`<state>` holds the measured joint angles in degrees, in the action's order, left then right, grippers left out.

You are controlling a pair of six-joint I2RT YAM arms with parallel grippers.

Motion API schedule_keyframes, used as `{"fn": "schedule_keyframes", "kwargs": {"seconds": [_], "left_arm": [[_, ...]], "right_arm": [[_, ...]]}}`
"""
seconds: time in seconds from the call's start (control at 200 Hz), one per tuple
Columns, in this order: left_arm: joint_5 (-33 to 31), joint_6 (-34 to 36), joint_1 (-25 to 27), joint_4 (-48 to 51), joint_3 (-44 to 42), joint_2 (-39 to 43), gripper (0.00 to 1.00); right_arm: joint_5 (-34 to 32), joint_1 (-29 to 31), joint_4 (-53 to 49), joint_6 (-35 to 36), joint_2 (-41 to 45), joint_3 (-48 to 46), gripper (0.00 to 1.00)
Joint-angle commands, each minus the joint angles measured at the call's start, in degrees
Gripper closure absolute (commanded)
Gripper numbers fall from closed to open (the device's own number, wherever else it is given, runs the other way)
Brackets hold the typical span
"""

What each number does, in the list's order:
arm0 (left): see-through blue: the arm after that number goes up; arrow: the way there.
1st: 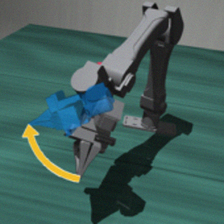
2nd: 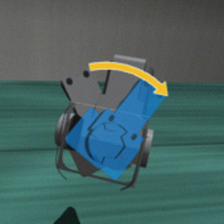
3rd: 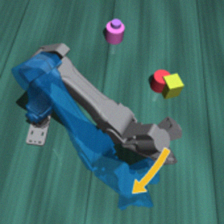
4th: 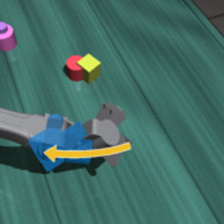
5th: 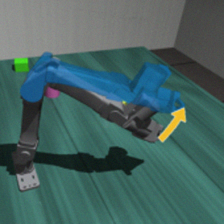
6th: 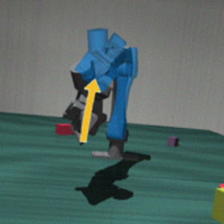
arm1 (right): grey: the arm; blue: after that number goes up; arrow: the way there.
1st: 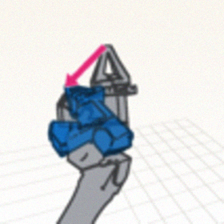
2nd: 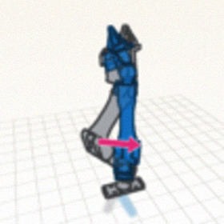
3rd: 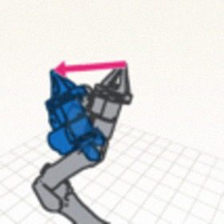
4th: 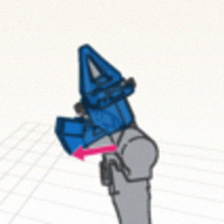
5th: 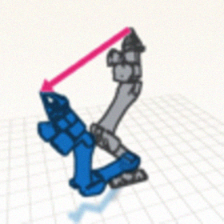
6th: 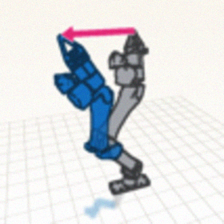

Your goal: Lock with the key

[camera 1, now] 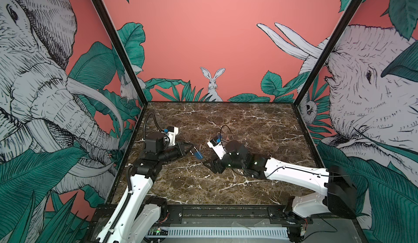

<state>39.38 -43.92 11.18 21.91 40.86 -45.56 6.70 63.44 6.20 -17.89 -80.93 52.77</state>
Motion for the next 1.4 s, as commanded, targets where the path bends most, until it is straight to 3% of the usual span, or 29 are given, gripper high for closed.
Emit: {"fn": "schedule_keyframes", "kwargs": {"seconds": [0.0,0.115,0.385,0.71,1.395], "left_arm": [[-1.9,-3.42,0.07,2.61,2.65,2.46,1.0],[-2.49,-3.8,0.04,3.99,3.19,3.11,1.0],[-2.12,-4.75,0.0,4.07,3.0,4.09,1.0],[-1.94,-5.0,0.07,3.66,3.26,3.73,1.0],[-2.26,-4.8,0.03,3.93,3.8,3.3,1.0]], "right_arm": [[-16.77,4.74,15.89,9.13,0.07,-4.12,0.35],[-23.3,6.56,24.36,12.92,-1.72,-6.11,0.35],[-22.77,6.54,33.65,13.9,-6.41,-7.08,0.37],[-20.75,6.45,34.6,13.59,-8.93,-6.46,0.53],[-17.49,6.35,31.0,11.67,-10.39,-3.64,0.65]]}}
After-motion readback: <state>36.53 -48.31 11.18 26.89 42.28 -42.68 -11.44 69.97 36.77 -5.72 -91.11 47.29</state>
